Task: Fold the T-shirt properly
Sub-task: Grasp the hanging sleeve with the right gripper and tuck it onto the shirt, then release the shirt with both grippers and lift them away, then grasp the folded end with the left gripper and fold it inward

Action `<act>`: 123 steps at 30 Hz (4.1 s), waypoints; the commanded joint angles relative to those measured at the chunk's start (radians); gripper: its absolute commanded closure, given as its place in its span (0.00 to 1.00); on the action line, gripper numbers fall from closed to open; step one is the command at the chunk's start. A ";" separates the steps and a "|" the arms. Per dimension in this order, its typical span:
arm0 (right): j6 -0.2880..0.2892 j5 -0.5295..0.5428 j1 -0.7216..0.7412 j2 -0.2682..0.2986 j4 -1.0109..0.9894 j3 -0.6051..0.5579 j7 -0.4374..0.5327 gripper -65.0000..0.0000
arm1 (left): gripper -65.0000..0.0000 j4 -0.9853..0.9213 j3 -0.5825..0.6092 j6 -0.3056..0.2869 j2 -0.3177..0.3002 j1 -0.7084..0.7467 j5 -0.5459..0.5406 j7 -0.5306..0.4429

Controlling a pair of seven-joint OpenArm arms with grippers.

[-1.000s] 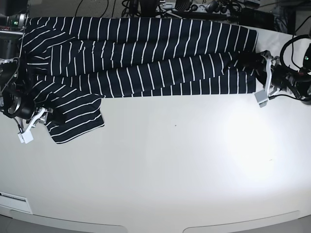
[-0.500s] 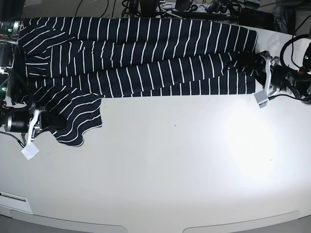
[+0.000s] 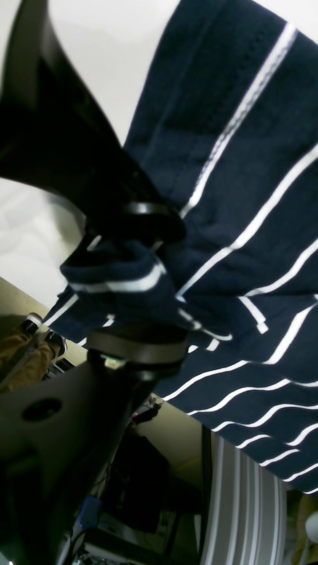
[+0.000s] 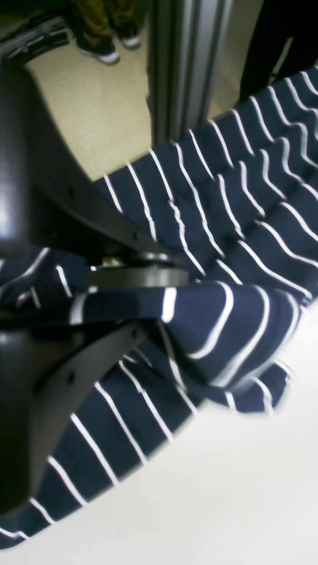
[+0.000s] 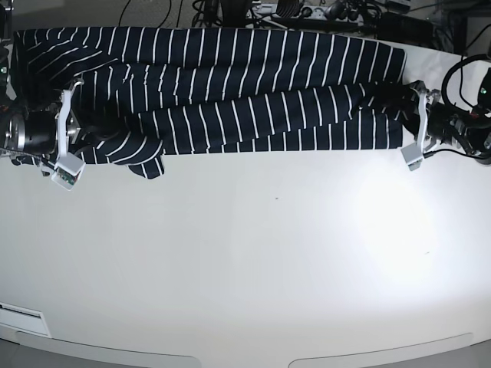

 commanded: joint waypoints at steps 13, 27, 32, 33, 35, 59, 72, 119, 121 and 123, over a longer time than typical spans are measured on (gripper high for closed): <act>0.001 0.017 -0.219 0.107 0.025 0.060 0.016 1.00 | 0.51 0.005 -0.005 -0.005 -0.019 -0.007 0.011 0.007; 0.001 -0.017 -0.269 0.200 0.010 0.058 0.016 1.00 | 0.51 0.005 -0.005 -0.005 -0.019 -0.009 0.011 0.004; 0.001 -0.210 -0.304 0.200 -0.042 0.058 0.016 1.00 | 0.51 0.005 -0.005 -0.005 -0.021 -0.018 0.011 0.004; 0.001 -0.240 -0.314 0.200 -0.053 0.058 0.016 1.00 | 0.51 0.005 -0.005 -0.005 -0.022 -0.018 0.011 0.004; 0.001 -0.282 -0.328 0.200 -0.069 0.058 0.016 1.00 | 0.51 0.005 -0.005 -0.005 -0.022 -0.018 0.011 0.004; 0.001 0.017 -0.229 0.029 -0.014 0.321 0.036 1.00 | 0.51 0.005 -0.050 -0.005 -0.022 -0.018 0.011 0.000; 0.001 -0.463 -0.229 -0.231 -0.219 0.319 0.329 1.00 | 0.51 0.005 -0.264 0.012 -0.022 -0.018 0.011 -0.004; -0.470 -1.199 -0.205 -0.310 0.035 0.323 0.546 0.60 | 0.51 -0.052 -0.277 0.141 0.086 -0.005 0.011 -0.043; -0.472 -1.206 -0.208 -0.310 0.039 0.337 0.545 0.60 | 0.51 -0.085 -0.277 0.137 0.104 0.024 0.011 -0.034; -0.473 -1.206 -0.208 -0.310 0.038 0.362 0.544 0.60 | 0.51 -0.106 -0.278 0.137 0.117 0.057 0.011 -0.017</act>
